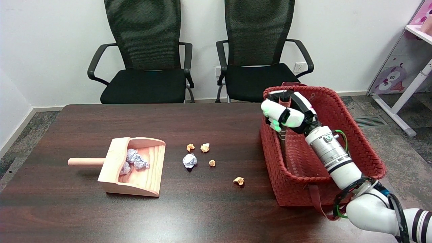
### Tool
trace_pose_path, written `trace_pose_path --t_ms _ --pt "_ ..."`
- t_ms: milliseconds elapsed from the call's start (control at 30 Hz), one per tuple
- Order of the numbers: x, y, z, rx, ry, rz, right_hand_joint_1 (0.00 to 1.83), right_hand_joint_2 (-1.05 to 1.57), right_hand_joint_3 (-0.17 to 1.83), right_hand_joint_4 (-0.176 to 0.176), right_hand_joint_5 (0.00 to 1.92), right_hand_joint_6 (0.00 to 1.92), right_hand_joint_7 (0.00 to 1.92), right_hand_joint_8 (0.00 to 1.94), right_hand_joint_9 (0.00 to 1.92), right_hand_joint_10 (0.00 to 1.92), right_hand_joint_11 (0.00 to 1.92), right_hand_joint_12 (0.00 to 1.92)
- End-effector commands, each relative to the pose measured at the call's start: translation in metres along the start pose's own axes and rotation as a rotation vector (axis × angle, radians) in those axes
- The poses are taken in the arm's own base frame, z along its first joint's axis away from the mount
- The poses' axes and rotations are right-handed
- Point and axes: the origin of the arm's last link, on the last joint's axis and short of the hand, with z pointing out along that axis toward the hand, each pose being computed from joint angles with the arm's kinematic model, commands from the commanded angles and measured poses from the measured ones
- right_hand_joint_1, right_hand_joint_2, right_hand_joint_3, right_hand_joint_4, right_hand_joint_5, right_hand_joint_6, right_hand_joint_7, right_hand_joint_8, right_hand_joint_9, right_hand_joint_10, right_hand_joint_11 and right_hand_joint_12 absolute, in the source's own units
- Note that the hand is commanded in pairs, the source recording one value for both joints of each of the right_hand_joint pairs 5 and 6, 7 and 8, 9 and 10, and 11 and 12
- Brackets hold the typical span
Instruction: Pick up the broom by its handle.
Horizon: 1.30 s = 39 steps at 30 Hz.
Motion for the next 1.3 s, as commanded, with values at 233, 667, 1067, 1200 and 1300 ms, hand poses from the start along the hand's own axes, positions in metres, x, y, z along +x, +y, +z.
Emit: trace_pose_path --t_ms 233,667,1067,1200,1300 --pt "-0.008 -0.011 0.014 0.054 -0.022 -0.005 0.86 0.37 0.91 0.027 1.92 1.92 1.92 1.92 1.92 1.92 1.92 1.92" --pt "0.000 -0.055 0.034 0.177 0.026 -0.100 0.97 1.34 0.96 0.047 1.92 1.92 1.92 1.92 1.92 1.92 1.92 1.92" --pt "0.004 -0.104 0.048 0.130 -0.043 -0.221 0.97 1.55 0.95 0.062 1.92 1.92 1.92 1.92 1.92 1.92 1.92 1.92" --pt "-0.002 -0.121 0.050 0.134 -0.008 -0.217 0.98 1.57 0.98 0.062 1.92 1.92 1.92 1.92 1.92 1.92 1.92 1.92" --pt "-0.011 -0.138 0.051 0.149 0.011 -0.242 0.98 1.57 1.00 0.059 1.92 1.92 1.92 1.92 1.92 1.92 1.92 1.92"
